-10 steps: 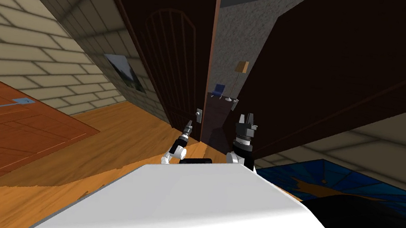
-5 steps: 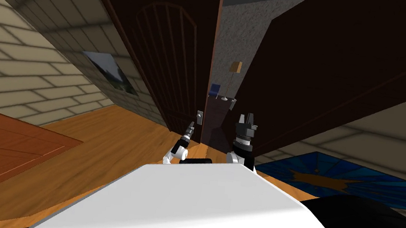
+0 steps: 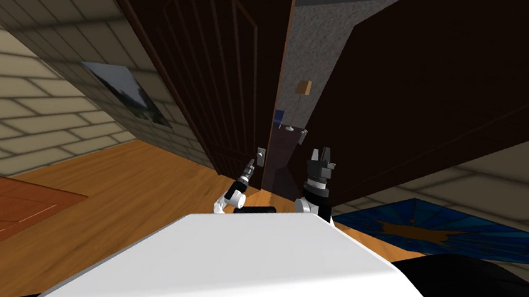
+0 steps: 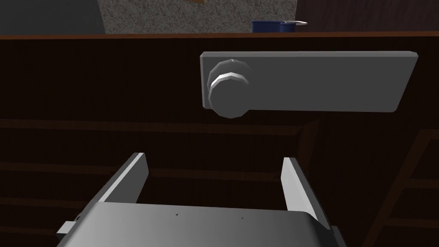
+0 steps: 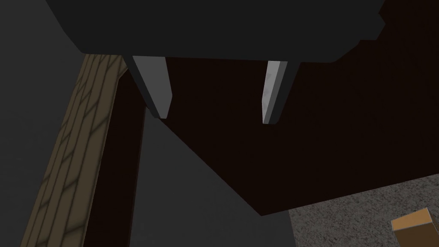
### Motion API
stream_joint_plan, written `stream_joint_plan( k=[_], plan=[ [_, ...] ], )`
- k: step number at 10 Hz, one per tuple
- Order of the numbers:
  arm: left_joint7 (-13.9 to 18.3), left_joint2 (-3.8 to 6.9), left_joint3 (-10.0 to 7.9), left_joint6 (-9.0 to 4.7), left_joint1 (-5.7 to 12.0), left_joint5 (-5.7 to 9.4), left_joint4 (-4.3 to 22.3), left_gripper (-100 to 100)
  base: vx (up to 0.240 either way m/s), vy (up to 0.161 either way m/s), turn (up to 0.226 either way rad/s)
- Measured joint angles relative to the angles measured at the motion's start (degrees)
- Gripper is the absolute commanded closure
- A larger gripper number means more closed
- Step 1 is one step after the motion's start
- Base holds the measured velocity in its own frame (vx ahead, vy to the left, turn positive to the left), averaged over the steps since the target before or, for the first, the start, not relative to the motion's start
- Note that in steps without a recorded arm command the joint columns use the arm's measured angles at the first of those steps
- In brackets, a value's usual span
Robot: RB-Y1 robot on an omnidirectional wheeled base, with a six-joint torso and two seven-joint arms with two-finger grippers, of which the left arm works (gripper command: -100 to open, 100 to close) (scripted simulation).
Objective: Push the door open
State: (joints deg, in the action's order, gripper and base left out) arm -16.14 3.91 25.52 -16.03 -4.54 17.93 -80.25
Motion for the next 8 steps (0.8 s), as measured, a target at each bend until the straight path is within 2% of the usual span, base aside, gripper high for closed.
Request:
stream_joint_plan(
  k=[3, 6, 7, 8],
  plan=[
    [0.3, -0.28, -0.63, -0.25, 0.82, -0.2, 1.2, -100, 0.188, -0.076, -0.027],
    [0.7, -1.15, -1.29, -0.53, 1.74, -0.37, 2.6, -100, 0.16, -0.052, -0.015],
    [0.7, -1.21, -1.31, -0.57, 1.8, -0.37, 2.6, 100, -0.01, 0.003, 0.006],
    [0.7, -1.22, -1.3, -0.64, 1.88, -0.37, 2.5, 100, -0.037, 0.011, -0.005]
  ],
)
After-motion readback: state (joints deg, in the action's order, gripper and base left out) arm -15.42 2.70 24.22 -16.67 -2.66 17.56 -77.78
